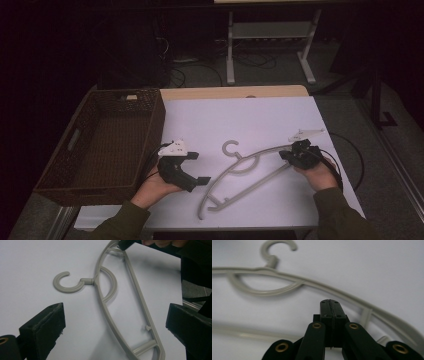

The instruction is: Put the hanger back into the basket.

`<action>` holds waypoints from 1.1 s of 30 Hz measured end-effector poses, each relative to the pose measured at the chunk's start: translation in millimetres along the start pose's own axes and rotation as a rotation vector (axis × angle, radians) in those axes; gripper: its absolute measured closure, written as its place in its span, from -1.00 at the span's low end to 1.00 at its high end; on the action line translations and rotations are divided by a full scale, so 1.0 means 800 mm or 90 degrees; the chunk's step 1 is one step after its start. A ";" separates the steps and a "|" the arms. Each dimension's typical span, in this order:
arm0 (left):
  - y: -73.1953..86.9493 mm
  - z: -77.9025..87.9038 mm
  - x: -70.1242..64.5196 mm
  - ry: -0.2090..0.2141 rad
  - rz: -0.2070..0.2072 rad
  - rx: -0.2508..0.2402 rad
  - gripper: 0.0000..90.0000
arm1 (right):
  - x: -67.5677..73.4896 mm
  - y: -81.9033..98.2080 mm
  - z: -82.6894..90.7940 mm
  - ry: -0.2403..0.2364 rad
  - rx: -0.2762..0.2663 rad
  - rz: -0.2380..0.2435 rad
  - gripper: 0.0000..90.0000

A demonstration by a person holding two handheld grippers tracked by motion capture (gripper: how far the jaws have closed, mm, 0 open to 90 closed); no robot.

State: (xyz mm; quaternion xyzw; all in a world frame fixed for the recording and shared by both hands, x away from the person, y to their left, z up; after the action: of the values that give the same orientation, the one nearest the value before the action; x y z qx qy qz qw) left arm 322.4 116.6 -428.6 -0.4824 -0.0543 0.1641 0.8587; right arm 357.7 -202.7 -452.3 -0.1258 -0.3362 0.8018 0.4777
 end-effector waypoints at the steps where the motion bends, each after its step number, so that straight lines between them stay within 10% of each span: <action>1: 0.000 0.000 0.000 0.002 0.000 0.002 -0.96 | 0.000 0.000 0.000 0.000 0.000 0.000 0.99; 12: 0.001 -0.005 0.003 0.001 0.000 0.005 -0.95 | 0.067 0.058 0.000 -0.093 0.065 0.056 0.99; 33: 0.009 -0.012 0.008 -0.014 0.006 0.025 -0.95 | 0.107 0.028 -0.049 -0.132 0.059 0.111 0.99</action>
State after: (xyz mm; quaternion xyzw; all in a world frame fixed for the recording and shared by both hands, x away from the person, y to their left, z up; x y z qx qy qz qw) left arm 329.0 114.5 -440.3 -0.4640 -0.0584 0.1745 0.8665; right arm 318.7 -120.8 -485.9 -0.0491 -0.3340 0.8636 0.3744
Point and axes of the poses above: each handheld gripper's, and its own axes: z roughly backward along the jaws, y roughly out of its underside, x roughly to its left, the point moved 6 cm from there along -z, roughly forward along the jaws, and after that the axes turned 8 degrees about -z, right-handed, at the moved point
